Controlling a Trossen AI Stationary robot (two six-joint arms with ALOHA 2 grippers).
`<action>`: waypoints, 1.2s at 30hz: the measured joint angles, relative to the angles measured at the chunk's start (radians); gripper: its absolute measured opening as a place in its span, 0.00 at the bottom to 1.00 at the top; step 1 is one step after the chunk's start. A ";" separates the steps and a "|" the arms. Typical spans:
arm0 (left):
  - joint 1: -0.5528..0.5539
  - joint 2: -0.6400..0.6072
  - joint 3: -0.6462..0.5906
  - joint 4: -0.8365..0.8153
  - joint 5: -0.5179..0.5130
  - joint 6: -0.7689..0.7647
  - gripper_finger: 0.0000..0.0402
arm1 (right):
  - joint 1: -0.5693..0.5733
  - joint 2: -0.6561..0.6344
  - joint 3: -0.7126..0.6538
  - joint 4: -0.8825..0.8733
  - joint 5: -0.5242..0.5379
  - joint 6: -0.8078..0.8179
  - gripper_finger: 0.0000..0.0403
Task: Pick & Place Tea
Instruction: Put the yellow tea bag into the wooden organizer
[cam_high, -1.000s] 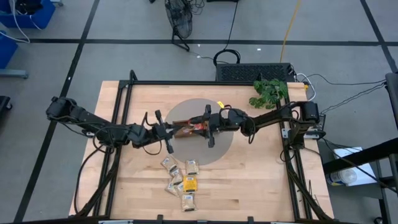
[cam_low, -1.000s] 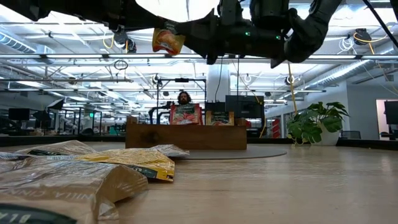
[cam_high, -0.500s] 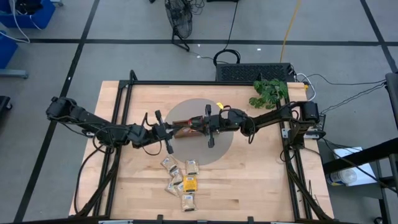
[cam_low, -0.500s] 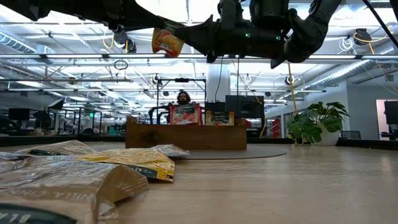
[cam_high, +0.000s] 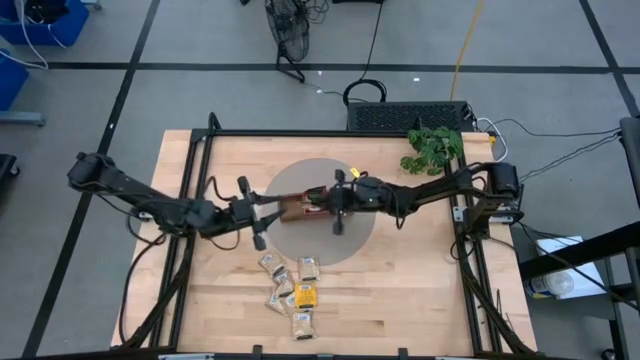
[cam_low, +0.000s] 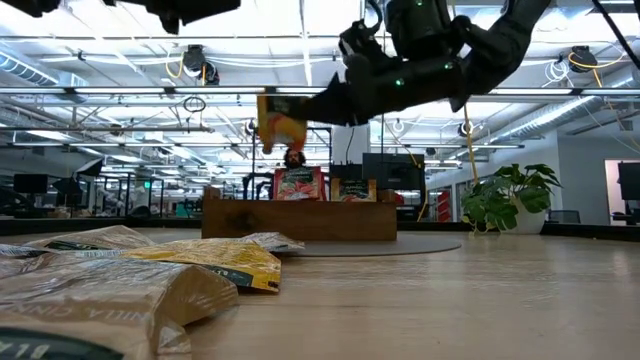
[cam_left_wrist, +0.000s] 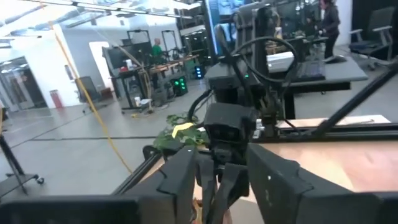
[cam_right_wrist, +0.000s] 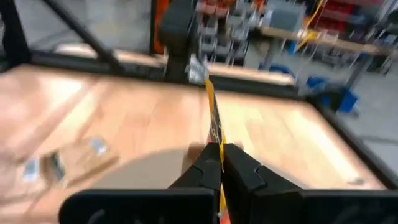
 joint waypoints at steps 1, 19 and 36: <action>-0.005 -0.013 0.000 -0.018 0.000 0.000 0.39 | 0.002 -0.013 0.000 -0.048 0.018 -0.003 0.00; -0.012 -0.072 0.000 -0.184 -0.042 -0.009 0.41 | -0.066 -0.236 -0.340 -0.058 0.113 0.092 0.00; 0.010 -0.069 0.001 -0.189 -0.042 -0.059 0.41 | -0.104 -0.050 -0.318 0.086 0.118 0.088 0.00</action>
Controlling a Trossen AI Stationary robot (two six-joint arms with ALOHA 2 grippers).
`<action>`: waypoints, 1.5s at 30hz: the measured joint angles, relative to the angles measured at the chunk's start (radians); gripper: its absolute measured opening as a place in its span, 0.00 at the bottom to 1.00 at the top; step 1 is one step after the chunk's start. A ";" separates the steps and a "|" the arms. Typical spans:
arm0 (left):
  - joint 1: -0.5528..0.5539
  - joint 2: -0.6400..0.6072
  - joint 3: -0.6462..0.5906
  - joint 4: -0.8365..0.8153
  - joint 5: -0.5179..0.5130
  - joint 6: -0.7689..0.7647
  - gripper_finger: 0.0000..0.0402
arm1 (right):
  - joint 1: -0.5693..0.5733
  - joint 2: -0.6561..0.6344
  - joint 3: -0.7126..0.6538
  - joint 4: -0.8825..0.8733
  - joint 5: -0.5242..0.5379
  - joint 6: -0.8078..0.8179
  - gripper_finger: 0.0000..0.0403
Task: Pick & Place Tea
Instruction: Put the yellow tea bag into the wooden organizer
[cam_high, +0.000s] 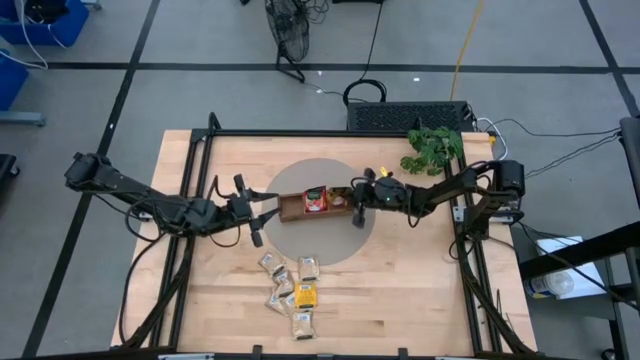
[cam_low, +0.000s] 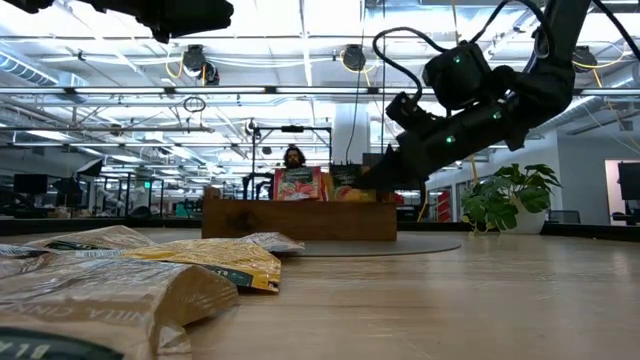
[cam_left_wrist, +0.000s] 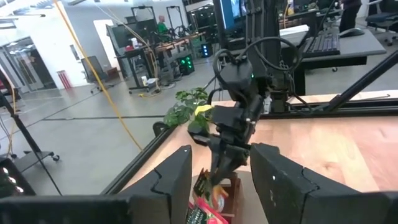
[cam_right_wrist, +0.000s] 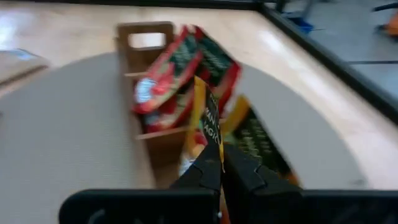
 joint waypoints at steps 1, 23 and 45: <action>0.000 0.000 0.000 -0.001 0.000 -0.001 0.41 | 0.002 0.000 0.000 0.000 0.033 -0.012 0.00; 0.000 0.000 0.000 -0.001 0.000 -0.002 0.41 | 0.022 0.000 0.001 0.082 0.089 0.010 0.26; 0.000 0.000 0.000 -0.105 0.156 -0.043 0.41 | 0.151 -0.068 0.247 -0.533 0.006 -0.125 0.07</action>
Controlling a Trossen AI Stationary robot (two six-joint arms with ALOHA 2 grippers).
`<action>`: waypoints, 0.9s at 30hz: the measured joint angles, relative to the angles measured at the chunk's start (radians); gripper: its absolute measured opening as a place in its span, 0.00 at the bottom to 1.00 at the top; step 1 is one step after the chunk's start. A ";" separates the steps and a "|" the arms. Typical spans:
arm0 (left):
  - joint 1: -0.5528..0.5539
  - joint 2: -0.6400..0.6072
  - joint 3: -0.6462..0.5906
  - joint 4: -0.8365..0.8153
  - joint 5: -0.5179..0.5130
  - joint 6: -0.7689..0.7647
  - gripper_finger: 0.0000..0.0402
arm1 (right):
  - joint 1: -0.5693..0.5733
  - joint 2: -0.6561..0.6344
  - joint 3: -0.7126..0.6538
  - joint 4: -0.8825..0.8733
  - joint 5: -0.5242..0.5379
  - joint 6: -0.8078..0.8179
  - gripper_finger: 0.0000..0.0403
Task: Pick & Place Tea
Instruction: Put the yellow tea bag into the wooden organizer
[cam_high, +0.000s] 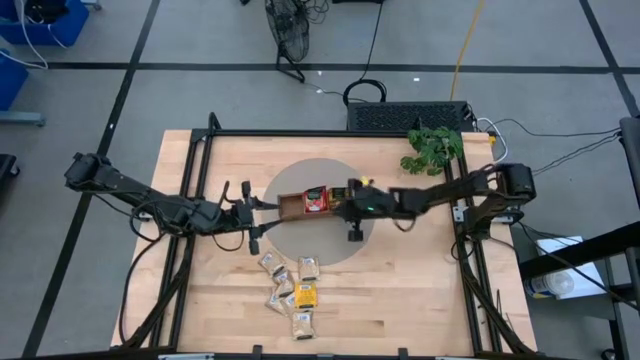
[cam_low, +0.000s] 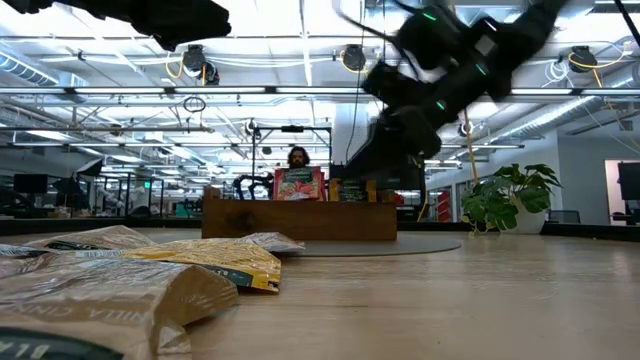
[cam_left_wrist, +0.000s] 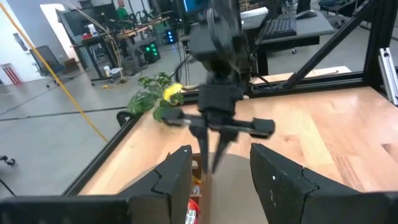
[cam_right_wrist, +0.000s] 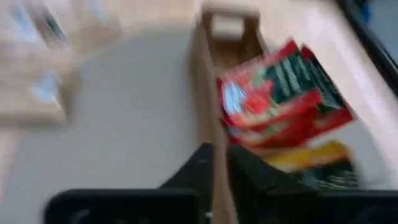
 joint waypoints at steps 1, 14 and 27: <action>0.000 0.000 0.000 -0.001 0.000 0.000 0.41 | 0.000 -0.002 0.081 -0.170 0.031 -0.035 0.04; 0.002 0.000 0.000 -0.052 0.000 -0.023 0.41 | -0.068 0.221 0.507 -0.845 0.047 -0.185 0.00; 0.005 0.000 0.000 -0.093 0.000 -0.034 0.41 | -0.112 0.263 0.510 -0.821 -0.055 -0.158 0.00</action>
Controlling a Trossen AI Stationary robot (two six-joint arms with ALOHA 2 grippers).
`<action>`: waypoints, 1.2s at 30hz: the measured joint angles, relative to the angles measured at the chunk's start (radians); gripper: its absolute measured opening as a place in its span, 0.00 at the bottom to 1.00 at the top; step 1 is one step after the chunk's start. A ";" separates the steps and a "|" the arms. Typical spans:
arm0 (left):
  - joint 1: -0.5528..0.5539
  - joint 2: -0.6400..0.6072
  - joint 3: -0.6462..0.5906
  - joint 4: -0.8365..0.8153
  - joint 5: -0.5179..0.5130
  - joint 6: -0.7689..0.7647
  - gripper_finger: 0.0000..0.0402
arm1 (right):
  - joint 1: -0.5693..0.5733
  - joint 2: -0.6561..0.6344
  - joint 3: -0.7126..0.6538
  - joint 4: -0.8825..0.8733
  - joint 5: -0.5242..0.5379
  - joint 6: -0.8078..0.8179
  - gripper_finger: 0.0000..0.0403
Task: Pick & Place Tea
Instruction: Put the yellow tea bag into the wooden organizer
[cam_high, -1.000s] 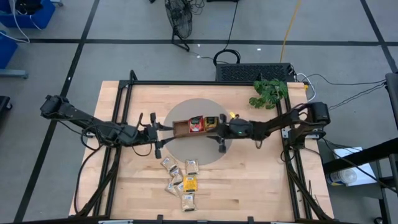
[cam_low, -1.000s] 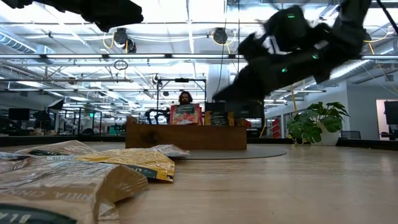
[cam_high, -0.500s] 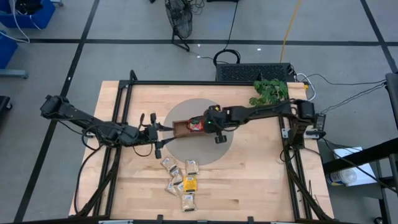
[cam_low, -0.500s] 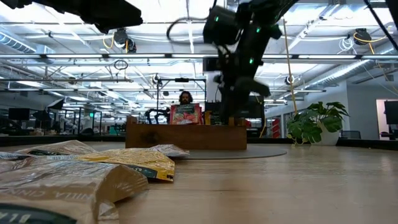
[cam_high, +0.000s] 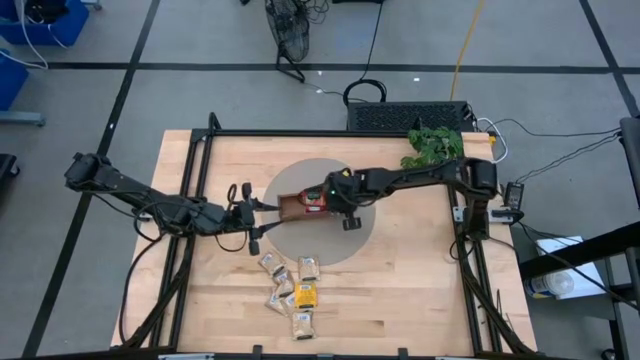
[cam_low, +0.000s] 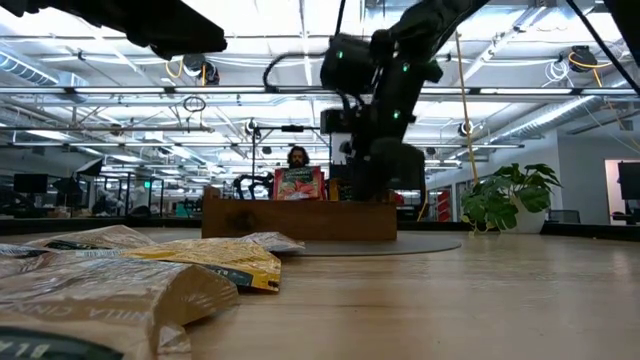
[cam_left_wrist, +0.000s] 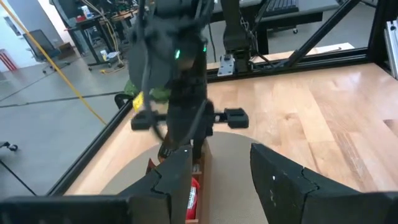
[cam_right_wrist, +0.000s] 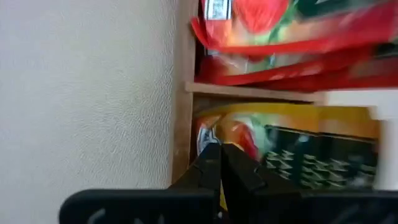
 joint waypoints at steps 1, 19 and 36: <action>0.000 0.000 0.000 0.000 0.000 0.000 0.41 | -0.005 0.011 0.000 -0.005 -0.015 0.006 0.00; 0.002 0.000 0.000 0.002 -0.001 -0.003 0.41 | 0.068 0.051 -0.004 0.087 0.323 0.081 0.00; 0.004 0.000 0.000 -0.004 -0.001 -0.008 0.41 | 0.217 -0.109 -0.020 0.130 0.245 0.038 0.00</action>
